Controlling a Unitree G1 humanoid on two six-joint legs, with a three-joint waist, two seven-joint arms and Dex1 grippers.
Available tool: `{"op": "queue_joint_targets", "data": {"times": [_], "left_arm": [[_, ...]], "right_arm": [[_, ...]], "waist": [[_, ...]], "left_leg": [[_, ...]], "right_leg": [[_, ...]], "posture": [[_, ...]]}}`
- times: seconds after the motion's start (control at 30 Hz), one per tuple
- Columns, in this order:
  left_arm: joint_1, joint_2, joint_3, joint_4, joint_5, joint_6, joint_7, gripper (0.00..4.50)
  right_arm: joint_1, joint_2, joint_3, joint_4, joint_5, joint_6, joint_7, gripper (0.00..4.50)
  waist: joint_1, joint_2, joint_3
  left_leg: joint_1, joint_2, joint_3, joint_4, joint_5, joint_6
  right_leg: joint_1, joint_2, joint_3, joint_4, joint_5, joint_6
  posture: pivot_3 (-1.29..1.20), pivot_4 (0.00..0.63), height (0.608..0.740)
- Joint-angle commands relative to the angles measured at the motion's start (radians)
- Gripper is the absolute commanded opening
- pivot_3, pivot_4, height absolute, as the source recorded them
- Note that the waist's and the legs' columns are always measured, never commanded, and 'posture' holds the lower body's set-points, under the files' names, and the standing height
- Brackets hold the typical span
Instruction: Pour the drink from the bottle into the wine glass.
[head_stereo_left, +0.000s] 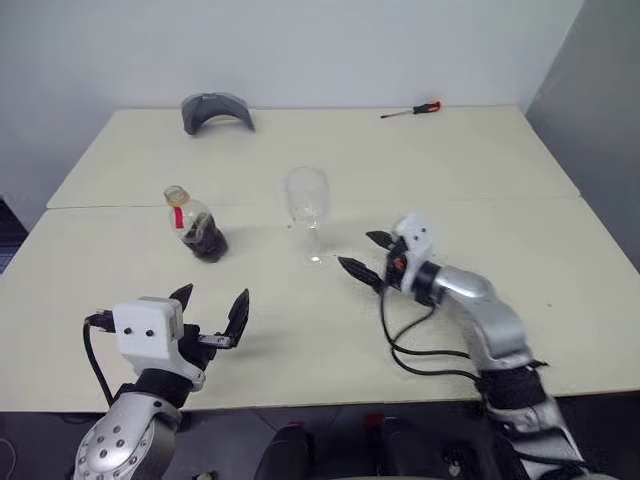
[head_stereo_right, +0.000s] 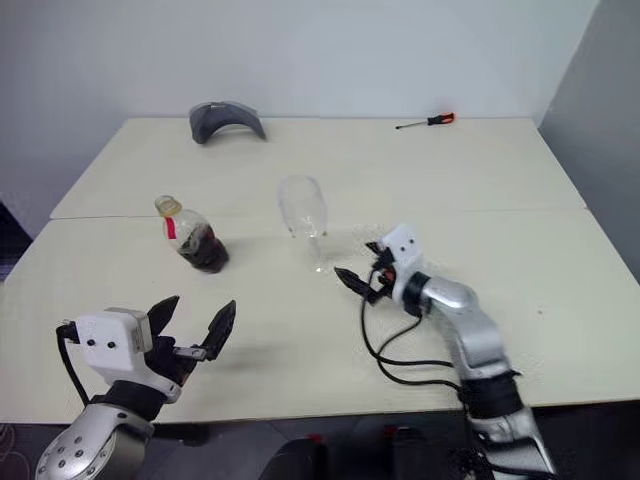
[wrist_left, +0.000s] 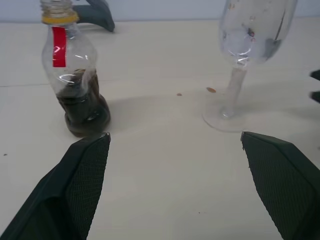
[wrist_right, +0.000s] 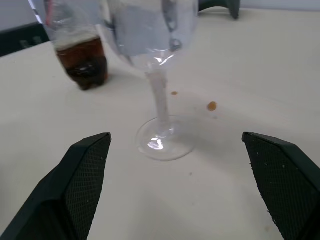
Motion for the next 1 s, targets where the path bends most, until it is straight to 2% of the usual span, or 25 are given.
{"op": "queue_joint_targets", "data": {"times": [0.03, 0.2, 0.37, 0.5, 0.7, 1.0], "left_arm": [[-0.082, -0.027, 0.068, 0.093, 0.036, -0.02, 0.075, 4.5], [-0.205, -0.008, 0.08, 0.222, 0.094, -0.064, 0.094, 4.5], [-0.303, 0.044, 0.081, 0.379, 0.12, -0.126, 0.044, 4.5], [-0.338, 0.049, 0.102, 0.46, 0.102, -0.155, 0.015, 4.5], [-0.405, 0.09, 0.122, 0.591, 0.074, -0.202, -0.07, 4.5], [-0.558, 0.181, 0.103, 0.754, 0.057, -0.228, -0.201, 4.5]], "right_arm": [[0.091, -0.098, -0.031, -0.206, 0.15, 0.007, 0.151, 4.47], [0.126, -0.145, -0.039, -0.241, 0.244, -0.031, 0.226, 4.47], [0.072, -0.124, 0.025, -0.221, 0.223, -0.079, 0.219, 4.47], [0.051, -0.113, 0.056, -0.2, 0.199, -0.115, 0.21, 4.47], [0.071, -0.113, 0.039, -0.2, 0.215, -0.113, 0.175, 4.47], [0.085, -0.115, 0.044, -0.193, 0.232, -0.151, 0.198, 4.47]], "waist": [[0.001, -0.001, 0.0], [-0.002, -0.002, 0.001], [-0.001, -0.002, 0.001], [0.001, -0.002, 0.001], [0.006, -0.002, 0.001], [0.009, -0.002, 0.001]], "left_leg": [[0.0, 0.0, 0.0, 0.0, 0.0, 0.0], [0.01, 0.001, -0.008, 0.0, 0.0, 0.0], [0.009, 0.0, -0.011, 0.0, 0.0, 0.0], [0.008, 0.0, -0.012, 0.0, 0.0, 0.0], [0.007, -0.001, -0.013, 0.0, 0.0, 0.0], [0.006, -0.001, -0.013, 0.001, 0.0, -0.001]], "right_leg": [[0.001, 0.0, 0.0, -0.001, 0.0, 0.0], [0.018, 0.0, -0.011, -0.011, 0.0, 0.001], [0.017, 0.0, -0.012, -0.011, 0.0, 0.001], [0.017, -0.001, -0.014, -0.011, 0.0, 0.001], [0.017, -0.003, -0.015, -0.012, 0.001, 0.001], [0.017, -0.003, -0.016, -0.012, 0.001, 0.001]], "posture": [[0.0, 0.15, 0.74], [0.0, 0.15, 0.74], [0.0, 0.15, 0.74], [0.0, 0.15, 0.74], [0.0, 0.15, 0.74], [0.0, 0.15, 0.74]]}}
